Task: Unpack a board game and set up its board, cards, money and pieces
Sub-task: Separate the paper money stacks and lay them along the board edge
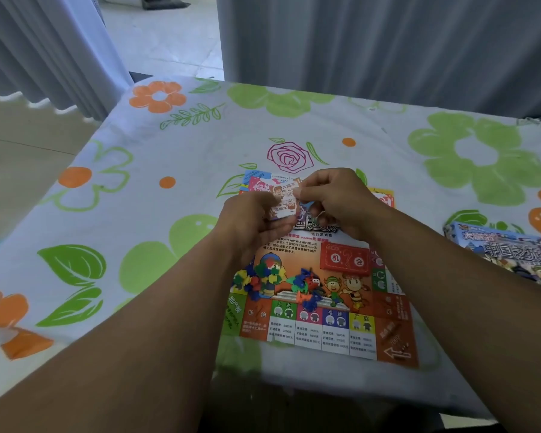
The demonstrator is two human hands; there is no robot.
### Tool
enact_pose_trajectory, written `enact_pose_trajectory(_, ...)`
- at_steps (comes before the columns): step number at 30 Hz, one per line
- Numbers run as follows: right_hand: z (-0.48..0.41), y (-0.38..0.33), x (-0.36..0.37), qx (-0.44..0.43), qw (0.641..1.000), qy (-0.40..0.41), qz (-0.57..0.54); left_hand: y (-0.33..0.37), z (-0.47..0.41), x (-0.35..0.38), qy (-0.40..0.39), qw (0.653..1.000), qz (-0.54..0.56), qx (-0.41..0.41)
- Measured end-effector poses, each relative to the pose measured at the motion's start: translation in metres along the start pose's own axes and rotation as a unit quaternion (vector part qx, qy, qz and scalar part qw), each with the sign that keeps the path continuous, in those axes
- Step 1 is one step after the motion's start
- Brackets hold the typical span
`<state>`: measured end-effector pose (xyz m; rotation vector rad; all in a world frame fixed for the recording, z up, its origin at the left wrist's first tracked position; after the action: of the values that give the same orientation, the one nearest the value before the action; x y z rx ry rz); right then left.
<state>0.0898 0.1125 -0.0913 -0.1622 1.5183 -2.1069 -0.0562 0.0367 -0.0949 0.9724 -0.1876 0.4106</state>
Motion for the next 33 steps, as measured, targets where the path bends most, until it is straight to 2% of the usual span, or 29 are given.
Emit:
enact_pose_trajectory(12, 0.007, 0.0, -0.008, 0.007, 1.0, 0.008, -0.024, -0.001, -0.004, 0.001, 0.003, 0.998, -0.057, 0.038)
enact_pose_trajectory(21, 0.01, 0.003, -0.017, 0.021, 1.0, 0.015, -0.014, -0.004, -0.007, 0.014, -0.016, 1.0, -0.011, 0.014)
enact_pose_trajectory(33, 0.011, 0.001, -0.018, 0.024, 0.999, 0.017, -0.038, -0.006, -0.008, 0.014, -0.014, 0.998, -0.052, 0.033)
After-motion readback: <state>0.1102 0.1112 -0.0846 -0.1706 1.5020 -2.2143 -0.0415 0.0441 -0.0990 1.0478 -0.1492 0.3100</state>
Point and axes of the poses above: each hand's wrist, its own z-axis away from the middle knuckle, its own x-axis out of the palm, y = z × x, the point moved 4 cm from there along -z, towards the middle knuckle, and after that the axes turned 7 degrees about -y, right-handed, at the moved point
